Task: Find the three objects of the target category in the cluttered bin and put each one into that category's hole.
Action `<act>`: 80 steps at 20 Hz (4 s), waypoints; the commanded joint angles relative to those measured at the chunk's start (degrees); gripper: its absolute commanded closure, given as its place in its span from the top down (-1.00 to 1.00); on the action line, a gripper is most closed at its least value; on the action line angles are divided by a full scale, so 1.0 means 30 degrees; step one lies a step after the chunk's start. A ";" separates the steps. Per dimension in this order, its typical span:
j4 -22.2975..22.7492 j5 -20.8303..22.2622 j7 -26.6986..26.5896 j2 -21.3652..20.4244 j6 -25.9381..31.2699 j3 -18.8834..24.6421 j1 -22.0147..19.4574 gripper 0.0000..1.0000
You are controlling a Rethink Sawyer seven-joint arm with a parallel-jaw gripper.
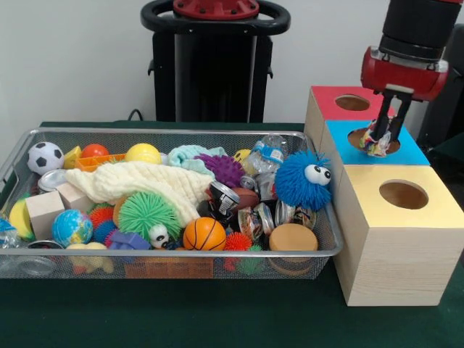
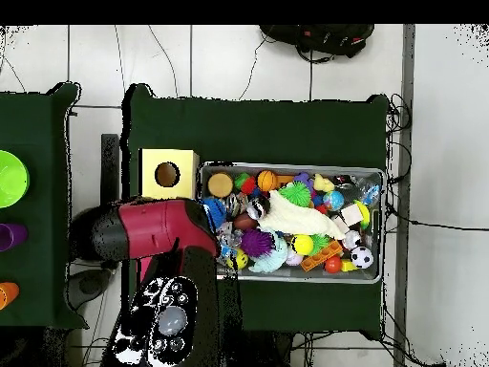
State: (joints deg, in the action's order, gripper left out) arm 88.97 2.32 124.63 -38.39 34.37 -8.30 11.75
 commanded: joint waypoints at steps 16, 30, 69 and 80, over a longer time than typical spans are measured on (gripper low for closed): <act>-1.0488 -0.3213 0.4660 0.3230 0.8971 0.0836 -0.0296 -1.00; -0.9473 -0.3154 0.1858 0.4371 0.5147 0.1742 -0.1534 -1.00; 0.1080 -0.2565 -0.1147 -0.1315 -0.0245 0.4340 -0.4048 -1.00; 0.2622 -0.1495 -0.0316 -0.1588 -0.2365 0.4369 -0.3778 -1.00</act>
State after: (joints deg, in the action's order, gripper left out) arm 87.08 -5.50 124.63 -42.97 31.49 -0.92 1.49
